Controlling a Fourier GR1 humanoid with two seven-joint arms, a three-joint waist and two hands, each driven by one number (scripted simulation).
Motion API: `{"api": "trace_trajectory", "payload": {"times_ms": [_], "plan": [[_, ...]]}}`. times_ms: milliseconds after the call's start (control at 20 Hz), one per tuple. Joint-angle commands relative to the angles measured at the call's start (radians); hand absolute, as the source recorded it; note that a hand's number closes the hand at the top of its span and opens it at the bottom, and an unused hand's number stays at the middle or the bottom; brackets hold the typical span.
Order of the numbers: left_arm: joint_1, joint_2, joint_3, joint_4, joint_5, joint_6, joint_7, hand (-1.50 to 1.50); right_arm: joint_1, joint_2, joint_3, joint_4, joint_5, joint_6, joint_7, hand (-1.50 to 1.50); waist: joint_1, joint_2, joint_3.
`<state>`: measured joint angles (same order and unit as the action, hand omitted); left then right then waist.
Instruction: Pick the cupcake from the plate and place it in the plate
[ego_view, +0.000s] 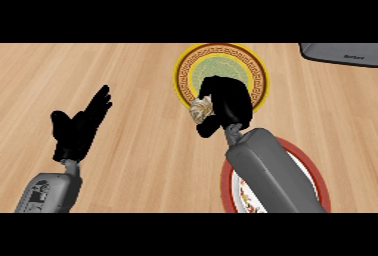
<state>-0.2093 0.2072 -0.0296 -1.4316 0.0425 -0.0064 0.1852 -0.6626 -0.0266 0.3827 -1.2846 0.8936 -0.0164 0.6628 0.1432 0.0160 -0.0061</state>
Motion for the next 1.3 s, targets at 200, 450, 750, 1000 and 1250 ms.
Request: {"api": "trace_trajectory", "payload": {"times_ms": [200,450,750,1000,1250], "plan": [[-0.031,-0.003,-0.002,0.014,-0.004,0.000,0.011,0.00,-0.343,0.026,0.076,0.143,0.290,-0.208,0.402,1.50,0.009,-0.006,-0.001],[-0.087,-0.001,0.013,0.068,-0.012,0.008,0.006,0.00,-0.422,0.026,0.108,0.241,0.284,-0.348,0.602,1.50,-0.001,0.013,0.002],[-0.067,0.001,0.031,0.072,-0.003,0.010,-0.015,0.00,-0.440,0.026,0.096,0.315,0.294,-0.437,0.696,1.50,-0.037,0.002,0.004],[-0.034,-0.016,0.027,0.072,-0.021,0.039,-0.025,0.00,-0.418,0.026,0.065,0.406,0.311,-0.512,0.678,1.50,-0.066,-0.001,0.005],[-0.011,0.035,0.077,0.068,0.017,-0.004,-0.022,0.00,-0.382,0.026,0.055,0.491,0.291,-0.567,0.633,1.50,-0.081,-0.004,0.005]]}}
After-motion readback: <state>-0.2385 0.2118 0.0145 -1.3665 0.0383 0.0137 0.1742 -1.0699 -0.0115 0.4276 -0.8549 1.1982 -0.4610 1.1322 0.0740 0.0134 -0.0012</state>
